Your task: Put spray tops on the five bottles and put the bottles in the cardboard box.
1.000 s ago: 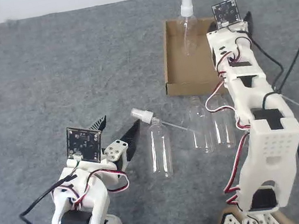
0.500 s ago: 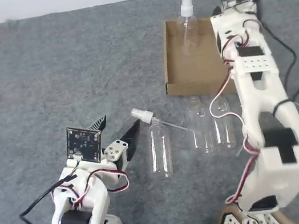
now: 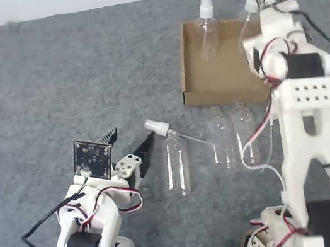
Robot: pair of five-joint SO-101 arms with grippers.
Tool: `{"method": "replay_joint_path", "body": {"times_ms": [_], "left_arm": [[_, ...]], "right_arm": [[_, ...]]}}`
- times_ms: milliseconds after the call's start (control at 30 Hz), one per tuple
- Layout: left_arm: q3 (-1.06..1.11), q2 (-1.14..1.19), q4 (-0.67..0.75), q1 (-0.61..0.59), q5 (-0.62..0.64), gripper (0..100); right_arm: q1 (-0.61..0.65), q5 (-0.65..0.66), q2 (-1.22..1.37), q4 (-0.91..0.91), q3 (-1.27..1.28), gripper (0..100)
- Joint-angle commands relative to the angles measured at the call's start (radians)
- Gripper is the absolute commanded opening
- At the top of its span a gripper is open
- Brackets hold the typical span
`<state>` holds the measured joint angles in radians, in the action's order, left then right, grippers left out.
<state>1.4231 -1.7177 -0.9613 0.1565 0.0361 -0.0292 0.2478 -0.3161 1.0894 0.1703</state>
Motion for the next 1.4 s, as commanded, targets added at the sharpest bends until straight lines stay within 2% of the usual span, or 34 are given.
{"method": "replay_joint_path", "body": {"times_ms": [0,133,233,333,433,533,633,800,1067,1367], "left_arm": [[-0.010,-0.014,0.034,-0.005,-0.005,25],[-0.010,-0.014,0.034,-0.005,-0.005,25],[-0.010,-0.014,0.032,-0.005,-0.005,25],[-0.010,-0.014,0.032,-0.005,-0.006,25],[-0.010,-0.012,0.032,-0.005,-0.006,25],[-0.010,-0.011,0.031,-0.005,-0.006,25],[-0.010,-0.011,0.031,-0.005,-0.006,25],[-0.008,-0.009,0.031,-0.005,-0.006,25],[-0.008,-0.009,0.031,-0.005,-0.006,25],[-0.008,-0.011,0.031,-0.005,-0.006,25]], "right_arm": [[-0.012,0.021,-0.107,0.239,-0.072,30.6],[-0.004,0.017,-0.111,0.390,-0.043,30.3],[0.010,0.014,-0.111,0.384,0.057,30.3],[-0.005,0.021,-0.110,0.294,0.181,30.3],[-0.131,0.028,-0.107,0.159,0.221,30.3],[-0.271,0.138,-0.048,0.050,0.209,30.3],[-0.326,0.270,0.071,-0.005,0.181,30.3],[-0.329,0.413,0.254,-0.105,0.152,30.3],[-0.335,0.425,0.458,-0.335,0.152,30.3],[-0.329,0.427,0.582,-0.496,0.158,30.3]]}}
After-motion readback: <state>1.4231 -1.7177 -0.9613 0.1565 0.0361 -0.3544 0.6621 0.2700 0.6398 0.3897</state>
